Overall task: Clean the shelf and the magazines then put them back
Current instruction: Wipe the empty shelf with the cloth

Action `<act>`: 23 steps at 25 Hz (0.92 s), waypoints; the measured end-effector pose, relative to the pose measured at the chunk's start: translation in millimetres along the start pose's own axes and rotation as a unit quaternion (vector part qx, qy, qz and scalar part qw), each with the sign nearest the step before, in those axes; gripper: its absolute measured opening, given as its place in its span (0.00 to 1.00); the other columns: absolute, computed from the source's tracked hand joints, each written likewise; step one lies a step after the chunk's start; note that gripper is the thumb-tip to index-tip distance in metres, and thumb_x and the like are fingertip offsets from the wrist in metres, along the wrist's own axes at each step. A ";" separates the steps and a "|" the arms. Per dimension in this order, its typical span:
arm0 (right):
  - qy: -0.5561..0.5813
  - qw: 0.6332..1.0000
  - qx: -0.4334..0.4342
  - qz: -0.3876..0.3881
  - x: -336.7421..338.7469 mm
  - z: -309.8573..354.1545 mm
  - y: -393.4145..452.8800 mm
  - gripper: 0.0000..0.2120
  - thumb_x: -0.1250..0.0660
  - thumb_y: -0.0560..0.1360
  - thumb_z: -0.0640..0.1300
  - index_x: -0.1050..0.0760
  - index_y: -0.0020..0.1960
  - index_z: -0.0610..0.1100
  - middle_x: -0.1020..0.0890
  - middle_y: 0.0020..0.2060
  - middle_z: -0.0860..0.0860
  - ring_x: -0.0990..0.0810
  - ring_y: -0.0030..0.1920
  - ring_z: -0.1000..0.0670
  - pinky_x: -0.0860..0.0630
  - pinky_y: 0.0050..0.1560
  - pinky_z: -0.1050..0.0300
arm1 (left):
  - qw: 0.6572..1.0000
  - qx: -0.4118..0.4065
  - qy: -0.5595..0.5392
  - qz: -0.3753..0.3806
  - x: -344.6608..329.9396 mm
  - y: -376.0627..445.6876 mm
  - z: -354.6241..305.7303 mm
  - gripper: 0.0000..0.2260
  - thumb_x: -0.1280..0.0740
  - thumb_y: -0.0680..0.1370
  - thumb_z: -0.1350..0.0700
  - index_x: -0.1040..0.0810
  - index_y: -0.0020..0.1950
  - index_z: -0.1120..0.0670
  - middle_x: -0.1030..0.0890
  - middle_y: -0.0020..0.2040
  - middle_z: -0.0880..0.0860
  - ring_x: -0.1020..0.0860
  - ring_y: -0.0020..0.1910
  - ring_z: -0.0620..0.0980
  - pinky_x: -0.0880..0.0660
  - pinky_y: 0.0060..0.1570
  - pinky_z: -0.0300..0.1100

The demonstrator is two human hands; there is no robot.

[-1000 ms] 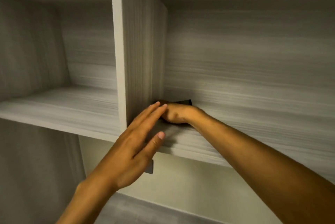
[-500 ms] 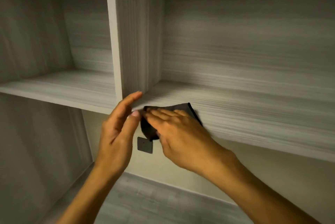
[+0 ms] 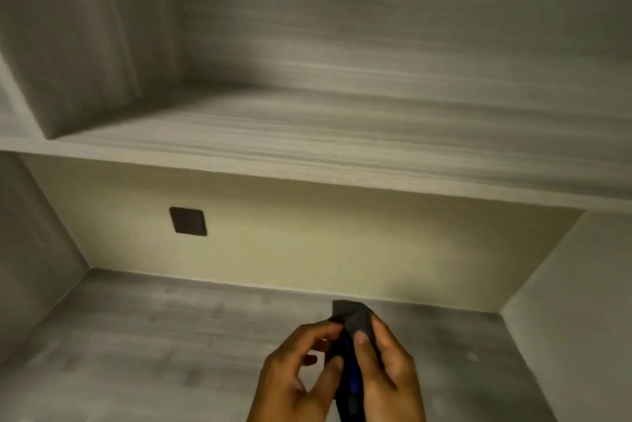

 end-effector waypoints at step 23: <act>-0.106 0.970 -0.005 0.217 106.6 -67.5 6.7 0.34 0.26 0.72 0.43 0.36 0.71 0.63 0.29 0.66 0.67 0.33 0.67 0.67 0.35 0.61 0.75 | 0.968 0.084 -0.123 0.203 -88.9 13.4 17.1 0.04 0.39 0.77 0.57 0.28 0.43 0.56 0.28 0.36 0.62 0.29 0.37 0.52 0.33 0.41 0.48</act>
Point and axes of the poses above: each hand's wrist, its own y-axis towards the middle knuckle, its own x-axis out of the back of the hand, z = x × y, the point moved 5 cm from there along y, towards the middle knuckle
